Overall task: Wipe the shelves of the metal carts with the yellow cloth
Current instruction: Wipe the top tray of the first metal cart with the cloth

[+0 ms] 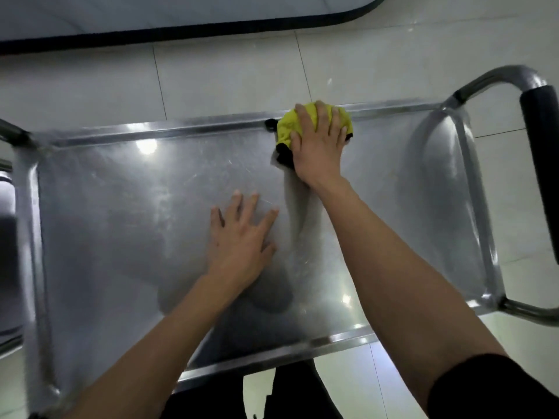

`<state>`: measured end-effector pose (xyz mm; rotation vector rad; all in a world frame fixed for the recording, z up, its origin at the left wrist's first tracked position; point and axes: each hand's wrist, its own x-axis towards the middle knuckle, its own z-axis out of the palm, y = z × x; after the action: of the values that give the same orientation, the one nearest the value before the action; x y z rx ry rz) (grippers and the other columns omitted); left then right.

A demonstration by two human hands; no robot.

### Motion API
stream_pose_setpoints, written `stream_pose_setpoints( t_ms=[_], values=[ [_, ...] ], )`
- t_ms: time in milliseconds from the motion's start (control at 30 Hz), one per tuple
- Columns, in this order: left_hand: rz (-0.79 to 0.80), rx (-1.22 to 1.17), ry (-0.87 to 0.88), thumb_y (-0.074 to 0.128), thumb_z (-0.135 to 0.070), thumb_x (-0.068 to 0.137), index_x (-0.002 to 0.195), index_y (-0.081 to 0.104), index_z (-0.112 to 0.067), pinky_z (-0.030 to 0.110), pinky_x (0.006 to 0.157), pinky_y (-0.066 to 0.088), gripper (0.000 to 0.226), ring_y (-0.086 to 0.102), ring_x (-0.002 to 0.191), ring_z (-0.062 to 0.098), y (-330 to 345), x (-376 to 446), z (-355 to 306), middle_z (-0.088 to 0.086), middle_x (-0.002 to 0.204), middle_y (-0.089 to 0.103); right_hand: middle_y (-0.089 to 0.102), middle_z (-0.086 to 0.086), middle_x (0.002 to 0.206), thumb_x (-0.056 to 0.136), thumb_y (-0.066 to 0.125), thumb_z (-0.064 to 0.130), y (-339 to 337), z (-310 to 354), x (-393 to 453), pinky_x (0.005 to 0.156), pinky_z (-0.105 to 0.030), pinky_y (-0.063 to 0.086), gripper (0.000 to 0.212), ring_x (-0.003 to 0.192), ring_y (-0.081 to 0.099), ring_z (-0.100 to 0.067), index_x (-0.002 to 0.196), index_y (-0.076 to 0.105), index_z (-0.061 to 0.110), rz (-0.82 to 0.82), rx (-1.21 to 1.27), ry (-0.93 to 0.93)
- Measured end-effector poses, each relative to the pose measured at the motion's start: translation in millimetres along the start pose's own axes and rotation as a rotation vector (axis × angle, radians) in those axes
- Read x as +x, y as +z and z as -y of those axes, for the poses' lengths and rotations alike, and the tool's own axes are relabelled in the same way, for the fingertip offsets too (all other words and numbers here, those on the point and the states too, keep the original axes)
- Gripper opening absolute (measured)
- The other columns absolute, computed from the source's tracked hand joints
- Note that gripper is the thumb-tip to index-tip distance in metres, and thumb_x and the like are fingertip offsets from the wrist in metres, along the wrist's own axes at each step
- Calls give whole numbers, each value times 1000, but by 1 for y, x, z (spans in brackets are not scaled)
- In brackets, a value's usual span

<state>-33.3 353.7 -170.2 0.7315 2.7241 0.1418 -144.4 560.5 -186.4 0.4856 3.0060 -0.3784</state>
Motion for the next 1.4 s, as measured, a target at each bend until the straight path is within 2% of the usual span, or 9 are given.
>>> stream_pose_setpoints(
  t_ms=[133, 300, 500, 700, 800, 900, 1000, 1200, 1400],
  values=[
    [44, -37, 98, 54, -59, 90, 153, 31, -33, 60, 116, 22, 72, 9, 152, 35, -4, 9, 18, 7, 167, 10, 18, -6, 161, 100, 36, 38, -2, -1, 12, 119, -56, 10, 53, 149, 7, -37, 152, 29, 32, 8, 6, -6],
    [54, -38, 103, 55, -57, 91, 155, 27, -34, 60, 117, 20, 74, 5, 153, 33, 1, 3, 21, 5, 168, 6, 19, -8, 161, 102, 35, 39, -5, -6, -14, 120, -52, 8, 51, 150, 8, -37, 152, 31, 29, 37, -28, -52],
    [96, -68, 75, 58, -54, 91, 155, 28, -33, 62, 118, 15, 73, 1, 154, 31, 0, 3, 15, 3, 168, 3, 21, -9, 160, 101, 38, 38, -7, -23, -81, 119, -56, 11, 51, 149, 10, -36, 151, 33, 29, 65, -50, -113],
    [65, -130, -16, 60, -50, 92, 155, 28, -36, 56, 122, 9, 72, 1, 154, 25, 8, -11, 15, 1, 168, 6, 22, -8, 161, 101, 41, 37, 2, -46, -212, 119, -54, 14, 50, 149, 11, -36, 150, 36, 31, 77, -41, -110],
    [26, -135, -92, 60, -50, 93, 152, 33, -34, 57, 121, 13, 67, 6, 153, 27, 10, -18, 11, 3, 166, 12, 23, -8, 160, 101, 42, 37, 7, -55, -272, 118, -56, 16, 48, 149, 12, -36, 149, 38, 31, 99, -24, -104],
    [-12, -56, -81, 58, -53, 92, 148, 37, -33, 62, 114, 24, 63, 14, 148, 32, 13, -24, 10, 5, 162, 21, 20, -9, 161, 103, 39, 37, 13, -59, -325, 118, -57, 16, 47, 150, 9, -37, 150, 35, 31, 123, -20, -105],
    [-6, -23, -90, 55, -55, 93, 149, 33, -35, 67, 109, 27, 63, 15, 146, 34, 15, -25, 6, 6, 161, 21, 16, -7, 163, 105, 34, 38, 15, -70, -360, 119, -57, 14, 46, 151, 4, -35, 151, 31, 33, 142, -19, -119],
    [125, 26, -93, 41, -51, 100, 156, 11, -31, 68, 111, 26, 67, 2, 151, 34, 13, -33, 0, 3, 166, 1, 5, -5, 165, 105, 33, 37, 11, -76, -369, 120, -57, 8, 50, 151, -6, -34, 154, 21, 35, 209, 14, -129],
    [94, 24, -51, 50, -43, 98, 153, 26, -10, 60, 105, 39, 69, 20, 147, 30, -1, -38, 16, 3, 164, 16, 5, -7, 164, 104, 34, 35, 8, -76, -353, 118, -61, 9, 52, 151, -7, -36, 154, 21, 33, 248, 5, -182]
  ],
)
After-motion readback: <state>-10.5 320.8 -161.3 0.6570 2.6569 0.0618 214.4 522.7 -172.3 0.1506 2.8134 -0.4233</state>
